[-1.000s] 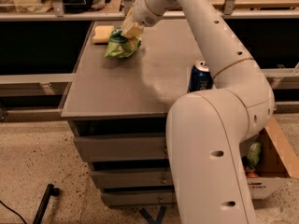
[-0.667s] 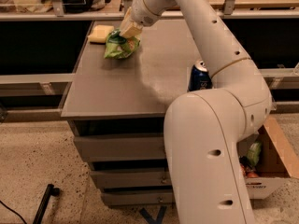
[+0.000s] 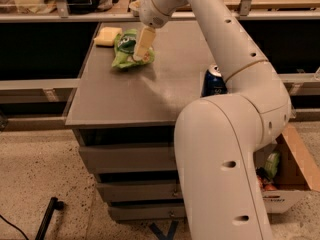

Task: Move green rice chip bag near sponge

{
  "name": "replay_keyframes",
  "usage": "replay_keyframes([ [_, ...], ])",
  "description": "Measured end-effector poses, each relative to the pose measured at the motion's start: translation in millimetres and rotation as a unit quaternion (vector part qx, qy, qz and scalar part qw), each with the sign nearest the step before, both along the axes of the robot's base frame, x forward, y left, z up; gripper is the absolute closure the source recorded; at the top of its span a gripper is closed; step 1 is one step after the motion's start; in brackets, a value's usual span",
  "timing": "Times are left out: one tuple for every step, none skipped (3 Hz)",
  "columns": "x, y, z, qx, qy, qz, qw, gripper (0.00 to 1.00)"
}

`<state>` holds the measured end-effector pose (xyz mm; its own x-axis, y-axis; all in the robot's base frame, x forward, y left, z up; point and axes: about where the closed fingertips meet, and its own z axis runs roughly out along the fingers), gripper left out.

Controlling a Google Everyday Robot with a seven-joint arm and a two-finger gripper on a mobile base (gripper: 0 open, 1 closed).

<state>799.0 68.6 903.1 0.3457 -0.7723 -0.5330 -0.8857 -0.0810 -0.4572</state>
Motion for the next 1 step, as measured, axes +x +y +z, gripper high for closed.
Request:
replay_keyframes([
  [0.0, 0.1, -0.1, 0.0, 0.0, 0.0, 1.0, 0.0],
])
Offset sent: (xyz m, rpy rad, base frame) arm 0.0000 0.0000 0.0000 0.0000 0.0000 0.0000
